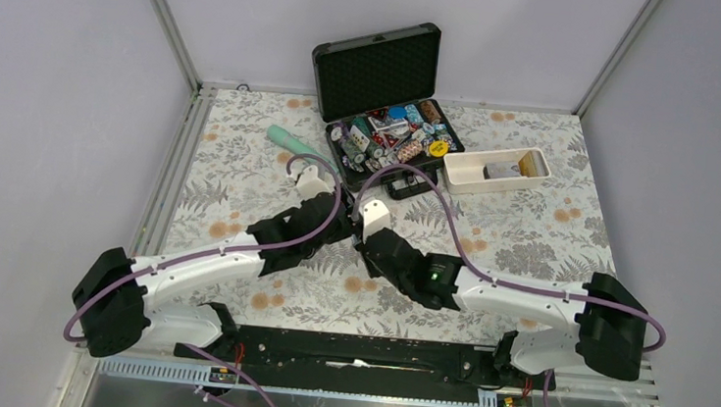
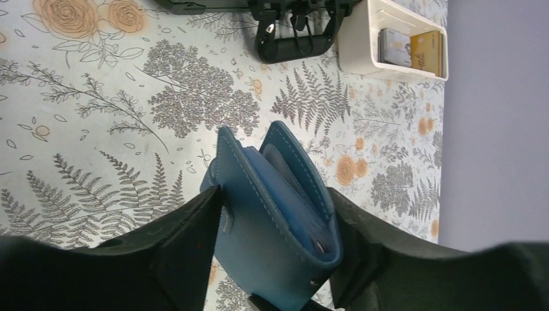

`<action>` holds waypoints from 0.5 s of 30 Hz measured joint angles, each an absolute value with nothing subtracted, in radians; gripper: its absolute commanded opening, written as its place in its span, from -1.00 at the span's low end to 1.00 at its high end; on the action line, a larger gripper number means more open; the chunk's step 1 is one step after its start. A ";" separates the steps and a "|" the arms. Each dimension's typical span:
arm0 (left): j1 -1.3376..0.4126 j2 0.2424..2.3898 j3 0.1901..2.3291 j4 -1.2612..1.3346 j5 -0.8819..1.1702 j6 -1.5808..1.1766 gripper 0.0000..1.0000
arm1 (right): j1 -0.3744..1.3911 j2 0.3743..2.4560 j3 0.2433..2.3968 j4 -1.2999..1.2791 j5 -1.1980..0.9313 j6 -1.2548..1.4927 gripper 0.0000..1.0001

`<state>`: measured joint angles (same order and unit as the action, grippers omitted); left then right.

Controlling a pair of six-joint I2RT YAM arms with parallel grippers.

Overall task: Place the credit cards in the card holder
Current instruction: Close the card holder at the center of the board.

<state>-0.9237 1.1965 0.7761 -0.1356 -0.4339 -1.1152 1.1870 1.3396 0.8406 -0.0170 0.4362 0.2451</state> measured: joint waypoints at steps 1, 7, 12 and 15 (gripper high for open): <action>-0.924 1.202 0.775 -0.139 -0.435 -1.116 0.05 | 1.193 1.348 0.843 -0.018 0.446 0.238 -1.00; -0.924 1.213 0.757 -0.142 -0.443 -1.110 -0.40 | 1.207 1.388 0.851 -0.026 0.471 0.202 -1.00; -0.922 1.208 0.743 -0.138 -0.446 -1.118 -0.73 | 1.216 1.412 0.861 -0.028 0.485 0.197 -0.96; -0.918 1.200 0.737 -0.135 -0.447 -1.126 -1.00 | 1.220 1.421 0.869 -0.028 0.493 0.199 -0.51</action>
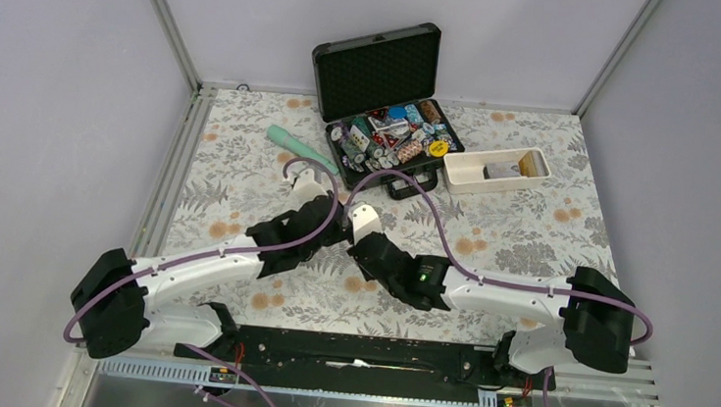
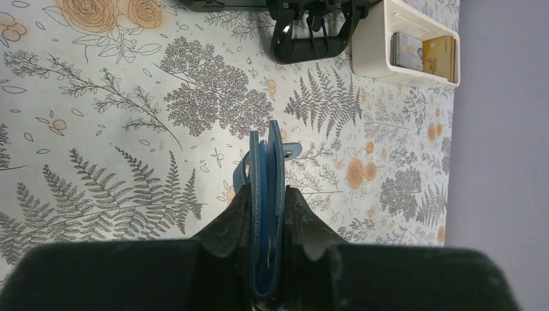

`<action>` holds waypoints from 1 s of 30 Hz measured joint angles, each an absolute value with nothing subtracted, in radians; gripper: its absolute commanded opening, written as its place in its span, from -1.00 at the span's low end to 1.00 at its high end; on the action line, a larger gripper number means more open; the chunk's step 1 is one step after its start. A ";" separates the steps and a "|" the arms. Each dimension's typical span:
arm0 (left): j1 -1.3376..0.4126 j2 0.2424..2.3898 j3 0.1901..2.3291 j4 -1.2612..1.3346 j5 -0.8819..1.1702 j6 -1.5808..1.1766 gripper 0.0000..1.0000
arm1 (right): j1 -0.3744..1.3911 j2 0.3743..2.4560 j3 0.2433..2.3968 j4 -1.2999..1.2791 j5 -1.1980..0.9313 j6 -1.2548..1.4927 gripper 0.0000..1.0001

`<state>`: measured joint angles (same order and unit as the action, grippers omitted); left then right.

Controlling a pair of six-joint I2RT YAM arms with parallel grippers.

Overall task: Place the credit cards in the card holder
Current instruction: Close the card holder at the center of the board.

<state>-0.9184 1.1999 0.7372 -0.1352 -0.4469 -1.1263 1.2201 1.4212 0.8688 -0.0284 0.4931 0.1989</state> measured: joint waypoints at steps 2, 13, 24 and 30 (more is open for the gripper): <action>-0.915 1.197 0.736 -0.132 -0.443 -1.131 -1.00 | 1.223 1.423 0.871 -0.028 0.500 0.202 -0.13; -0.767 1.110 0.641 -0.045 -0.271 -1.008 -1.00 | 1.177 1.311 0.863 -0.021 0.426 0.214 0.67; -0.612 0.804 0.496 0.121 0.167 -0.752 -1.00 | 0.760 1.100 0.683 0.150 -0.261 0.368 0.72; -0.600 0.716 0.490 0.236 0.385 -0.766 -1.00 | 0.709 1.100 0.566 0.435 -0.562 0.572 0.66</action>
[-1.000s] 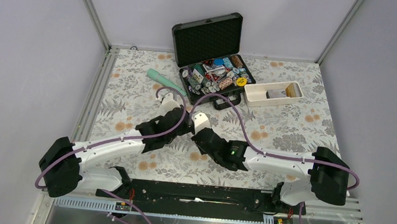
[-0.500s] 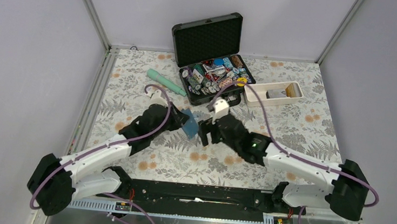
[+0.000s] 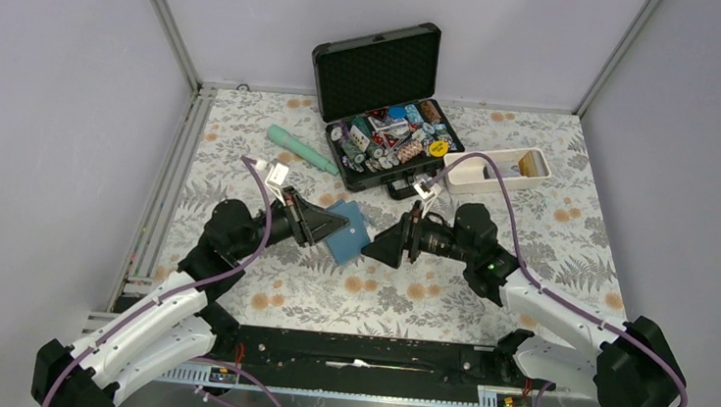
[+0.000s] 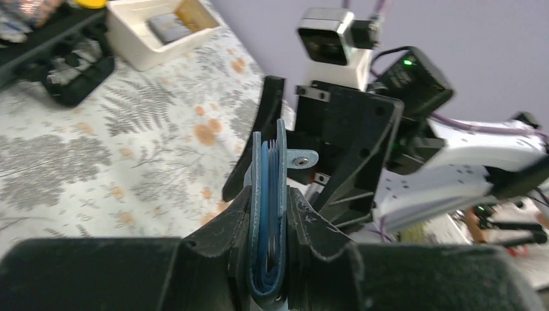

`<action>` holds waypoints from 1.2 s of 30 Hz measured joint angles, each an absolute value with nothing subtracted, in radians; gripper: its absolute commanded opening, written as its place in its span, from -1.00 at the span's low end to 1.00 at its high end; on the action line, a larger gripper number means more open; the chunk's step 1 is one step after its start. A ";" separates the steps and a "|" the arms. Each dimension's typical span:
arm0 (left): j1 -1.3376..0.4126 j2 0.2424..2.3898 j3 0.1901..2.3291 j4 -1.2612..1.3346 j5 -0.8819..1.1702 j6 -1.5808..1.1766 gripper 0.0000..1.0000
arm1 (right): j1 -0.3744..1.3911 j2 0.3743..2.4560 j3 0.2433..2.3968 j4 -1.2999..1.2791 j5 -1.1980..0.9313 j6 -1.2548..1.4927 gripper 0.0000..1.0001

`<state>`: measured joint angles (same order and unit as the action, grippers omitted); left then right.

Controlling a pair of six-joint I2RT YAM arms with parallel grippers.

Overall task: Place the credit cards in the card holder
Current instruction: Close the card holder at the center of the board.

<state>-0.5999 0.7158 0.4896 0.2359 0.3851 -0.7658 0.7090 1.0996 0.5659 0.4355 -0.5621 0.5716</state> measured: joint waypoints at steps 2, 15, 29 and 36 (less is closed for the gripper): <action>-0.600 0.707 0.485 0.266 0.438 -0.783 -1.00 | 0.707 1.100 0.532 0.543 -0.625 0.649 0.62; -0.598 0.709 0.480 0.413 0.630 -0.904 -0.98 | 0.704 1.097 0.492 0.830 -0.794 0.847 0.25; -0.598 0.745 0.464 0.482 0.664 -0.974 -0.89 | 0.704 1.120 0.494 0.956 -0.862 0.917 -0.53; -0.593 0.759 0.464 0.488 0.681 -0.981 0.27 | 0.697 1.150 0.495 0.979 -0.881 0.941 -1.00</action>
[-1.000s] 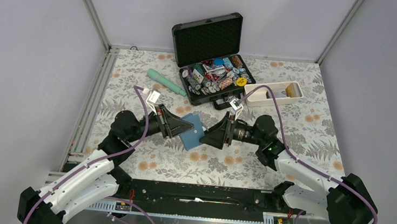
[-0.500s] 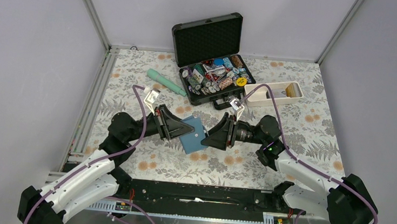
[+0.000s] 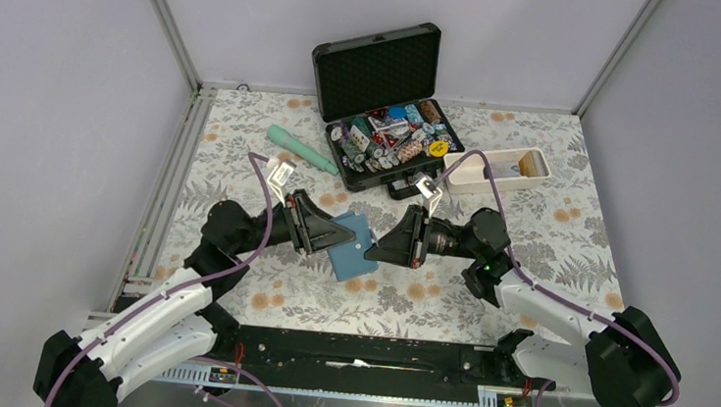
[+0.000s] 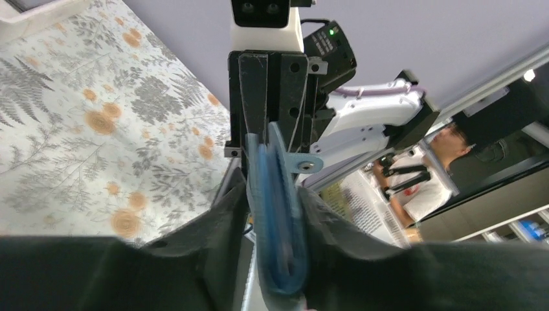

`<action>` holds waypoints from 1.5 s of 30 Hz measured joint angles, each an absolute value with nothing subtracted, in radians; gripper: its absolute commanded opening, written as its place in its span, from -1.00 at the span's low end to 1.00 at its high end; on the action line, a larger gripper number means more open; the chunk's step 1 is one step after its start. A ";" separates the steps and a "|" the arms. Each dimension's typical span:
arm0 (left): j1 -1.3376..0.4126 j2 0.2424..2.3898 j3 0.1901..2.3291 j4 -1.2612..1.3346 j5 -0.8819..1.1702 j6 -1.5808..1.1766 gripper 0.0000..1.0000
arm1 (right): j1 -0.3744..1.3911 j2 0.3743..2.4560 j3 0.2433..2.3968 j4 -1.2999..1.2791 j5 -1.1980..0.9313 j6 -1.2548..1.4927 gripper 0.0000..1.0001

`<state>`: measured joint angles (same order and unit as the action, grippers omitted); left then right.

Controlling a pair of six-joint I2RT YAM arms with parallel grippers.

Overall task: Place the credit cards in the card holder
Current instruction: Close the card holder at the center of the board.

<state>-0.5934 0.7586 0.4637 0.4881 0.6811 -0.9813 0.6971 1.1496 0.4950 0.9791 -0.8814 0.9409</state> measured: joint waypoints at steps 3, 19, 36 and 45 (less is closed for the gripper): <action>-0.593 0.762 0.464 0.487 0.676 -0.978 0.85 | 0.698 1.149 0.495 0.972 -0.864 0.941 -1.00; -0.597 0.739 0.448 0.319 0.523 -0.943 -0.98 | 0.698 1.105 0.515 0.714 -0.722 0.802 -0.95; -0.530 0.714 0.437 0.343 0.544 -0.961 -1.00 | 0.554 0.950 0.509 0.567 -0.769 0.669 0.51; -0.515 0.708 0.438 0.385 0.662 -0.965 -1.00 | 0.416 1.045 0.474 0.811 -0.891 0.873 0.25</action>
<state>-0.5148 0.7082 0.4381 0.3855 0.6617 -0.9649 0.4160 1.0447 0.4736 0.8108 -0.8909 0.8726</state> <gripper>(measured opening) 0.218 0.639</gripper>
